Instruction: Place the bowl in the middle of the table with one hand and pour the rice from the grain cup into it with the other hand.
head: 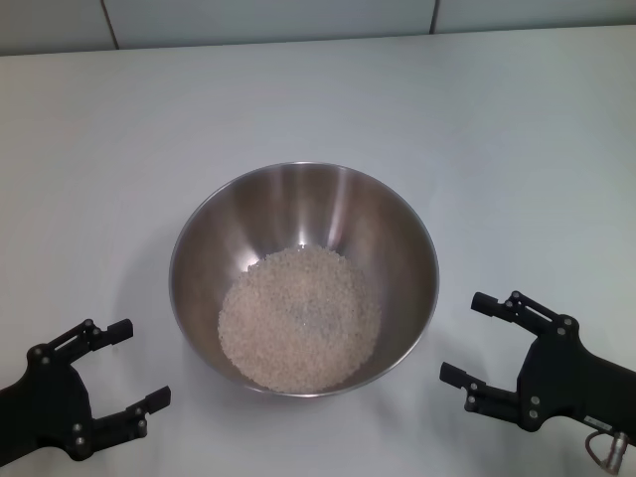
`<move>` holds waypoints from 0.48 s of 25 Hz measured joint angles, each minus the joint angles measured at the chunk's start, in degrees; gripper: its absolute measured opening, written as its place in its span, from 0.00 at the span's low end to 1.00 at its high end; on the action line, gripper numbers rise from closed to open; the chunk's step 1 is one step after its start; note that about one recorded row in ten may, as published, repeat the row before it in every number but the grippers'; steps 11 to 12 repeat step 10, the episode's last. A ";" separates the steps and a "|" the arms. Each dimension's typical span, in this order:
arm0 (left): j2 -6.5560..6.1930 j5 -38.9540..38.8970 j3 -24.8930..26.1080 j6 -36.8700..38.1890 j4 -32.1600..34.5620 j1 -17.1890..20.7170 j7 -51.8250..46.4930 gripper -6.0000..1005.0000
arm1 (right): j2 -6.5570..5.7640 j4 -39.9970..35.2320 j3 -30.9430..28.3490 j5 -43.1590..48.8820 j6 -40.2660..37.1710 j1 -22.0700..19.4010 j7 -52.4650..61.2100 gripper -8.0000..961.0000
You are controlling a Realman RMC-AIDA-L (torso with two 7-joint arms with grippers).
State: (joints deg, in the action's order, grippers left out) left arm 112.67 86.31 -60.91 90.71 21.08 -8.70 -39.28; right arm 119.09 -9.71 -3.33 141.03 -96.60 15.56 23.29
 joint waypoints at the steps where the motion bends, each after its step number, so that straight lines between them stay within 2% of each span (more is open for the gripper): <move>1: 0.01 0.00 0.00 0.00 0.01 0.00 0.00 0.86 | 0.00 0.00 0.10 -0.01 0.04 0.00 0.00 0.87; 12: 0.01 -0.01 0.00 -0.01 0.02 0.00 0.00 0.86 | 0.08 0.27 0.31 0.00 1.59 0.22 0.00 0.87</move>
